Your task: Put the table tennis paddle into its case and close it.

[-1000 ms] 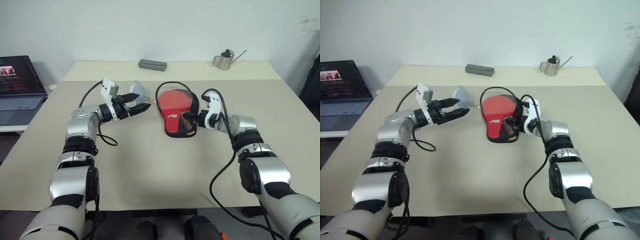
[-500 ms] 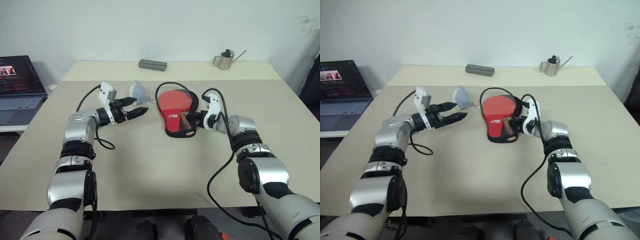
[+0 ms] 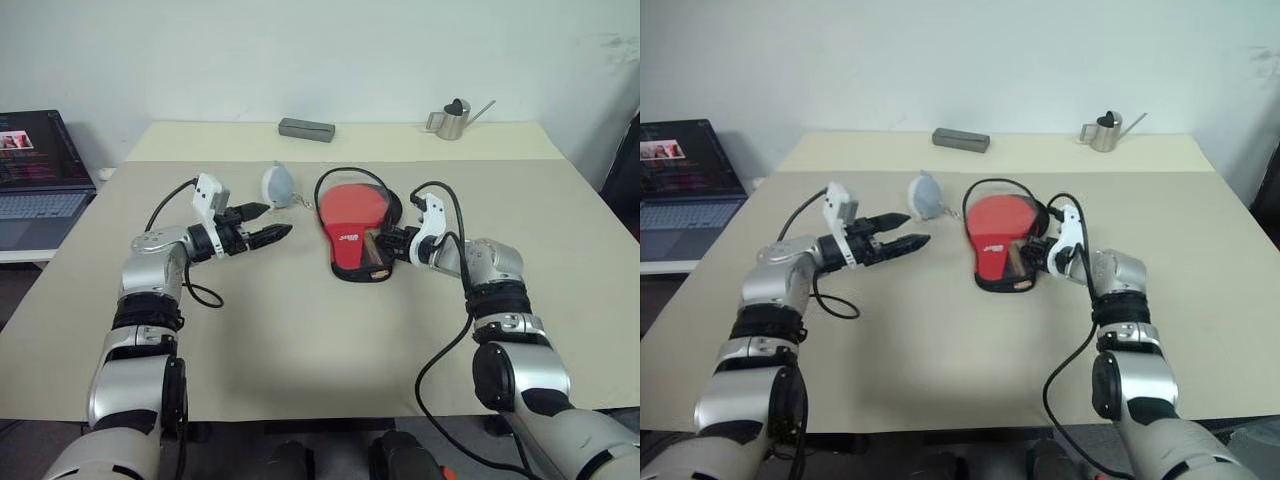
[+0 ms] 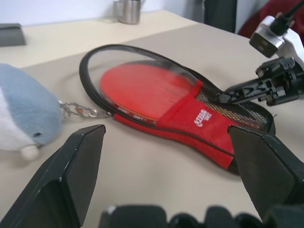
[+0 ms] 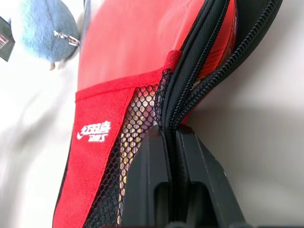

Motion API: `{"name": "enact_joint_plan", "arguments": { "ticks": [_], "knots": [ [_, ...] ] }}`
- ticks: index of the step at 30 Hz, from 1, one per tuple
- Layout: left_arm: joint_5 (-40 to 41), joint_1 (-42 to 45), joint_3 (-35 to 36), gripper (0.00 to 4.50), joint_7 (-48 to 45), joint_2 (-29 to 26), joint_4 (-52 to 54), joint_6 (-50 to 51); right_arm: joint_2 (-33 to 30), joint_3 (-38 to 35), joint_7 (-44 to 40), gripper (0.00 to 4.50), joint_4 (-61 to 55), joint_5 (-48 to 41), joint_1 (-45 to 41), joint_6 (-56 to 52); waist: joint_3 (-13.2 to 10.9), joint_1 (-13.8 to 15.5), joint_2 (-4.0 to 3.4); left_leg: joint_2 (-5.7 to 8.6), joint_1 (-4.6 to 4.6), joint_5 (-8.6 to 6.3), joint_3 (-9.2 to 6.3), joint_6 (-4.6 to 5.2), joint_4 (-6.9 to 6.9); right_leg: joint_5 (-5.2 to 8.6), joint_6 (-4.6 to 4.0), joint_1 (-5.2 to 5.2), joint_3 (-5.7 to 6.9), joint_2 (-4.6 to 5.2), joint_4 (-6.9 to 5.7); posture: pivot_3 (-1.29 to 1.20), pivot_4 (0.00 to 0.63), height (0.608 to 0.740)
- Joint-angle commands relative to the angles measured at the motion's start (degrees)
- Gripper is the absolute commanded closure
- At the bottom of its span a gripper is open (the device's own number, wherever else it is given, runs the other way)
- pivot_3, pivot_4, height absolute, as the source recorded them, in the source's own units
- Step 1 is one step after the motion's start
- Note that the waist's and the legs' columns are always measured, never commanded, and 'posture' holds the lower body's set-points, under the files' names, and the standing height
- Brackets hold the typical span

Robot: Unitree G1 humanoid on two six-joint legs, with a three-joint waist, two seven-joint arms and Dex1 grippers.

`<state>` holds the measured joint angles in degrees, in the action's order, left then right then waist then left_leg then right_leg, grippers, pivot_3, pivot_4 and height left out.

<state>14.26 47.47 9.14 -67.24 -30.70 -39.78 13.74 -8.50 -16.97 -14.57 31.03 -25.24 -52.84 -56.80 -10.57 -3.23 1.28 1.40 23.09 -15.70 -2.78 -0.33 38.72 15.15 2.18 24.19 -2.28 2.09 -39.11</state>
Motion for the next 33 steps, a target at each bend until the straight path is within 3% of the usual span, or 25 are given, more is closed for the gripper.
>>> {"name": "enact_joint_plan", "arguments": {
  "ticks": [1, 10, 15, 25, 33],
  "knots": [
    [1.87, -1.99, -0.60, 0.00, -2.04, -2.27, 6.32, 2.28, 0.86, -1.32, 2.64, 4.47, -9.93, -2.95, 3.16, -6.37, 0.00, 0.00, -0.01, 0.00, 0.00, 0.00, -0.01, 0.00, -0.01, 0.00, 0.00, 0.01, 0.00, 0.00, 0.01, 0.00, 0.150, 0.740],
    [5.93, -11.14, -5.49, 0.00, -8.48, -5.29, 23.07, 11.13, 6.67, -7.80, 11.44, 4.47, -38.05, -8.83, 17.25, -24.81, 0.02, 0.42, -0.03, 0.00, 0.00, -0.01, -0.07, 0.01, -0.04, 0.00, 0.00, -0.03, 0.01, 0.01, 0.04, 0.00, 0.150, 0.740],
    [6.64, -13.46, -8.32, 0.00, -12.06, -7.40, 27.68, 12.42, 9.38, -11.08, 12.90, 4.47, -47.75, -9.64, 20.85, -32.66, 0.03, 0.54, -0.05, 0.00, -0.05, -0.01, -0.06, 0.02, -0.03, 0.01, -0.01, -0.08, 0.01, 0.00, 0.03, 0.00, 0.150, 0.740],
    [8.28, -16.01, -12.51, 0.00, -16.61, -8.87, 32.32, 13.60, 11.40, -11.80, 15.12, 4.47, -56.72, -13.22, 25.42, -35.70, 0.03, 0.48, -0.05, 0.00, -0.08, -0.01, -0.06, 0.03, -0.04, 0.01, -0.02, -0.12, 0.03, -0.03, 0.04, 0.00, 0.150, 0.740],
    [10.18, -18.07, -13.65, 0.00, -18.49, -10.06, 34.65, 14.22, 11.21, -10.88, 19.07, 4.47, -60.03, -20.91, 29.48, -35.70, 0.03, 0.35, -0.05, -0.01, -0.08, -0.01, -0.05, 0.03, -0.04, 0.02, -0.01, -0.12, 0.01, -0.03, 0.05, 0.00, 0.150, 0.740]
  ]
}}
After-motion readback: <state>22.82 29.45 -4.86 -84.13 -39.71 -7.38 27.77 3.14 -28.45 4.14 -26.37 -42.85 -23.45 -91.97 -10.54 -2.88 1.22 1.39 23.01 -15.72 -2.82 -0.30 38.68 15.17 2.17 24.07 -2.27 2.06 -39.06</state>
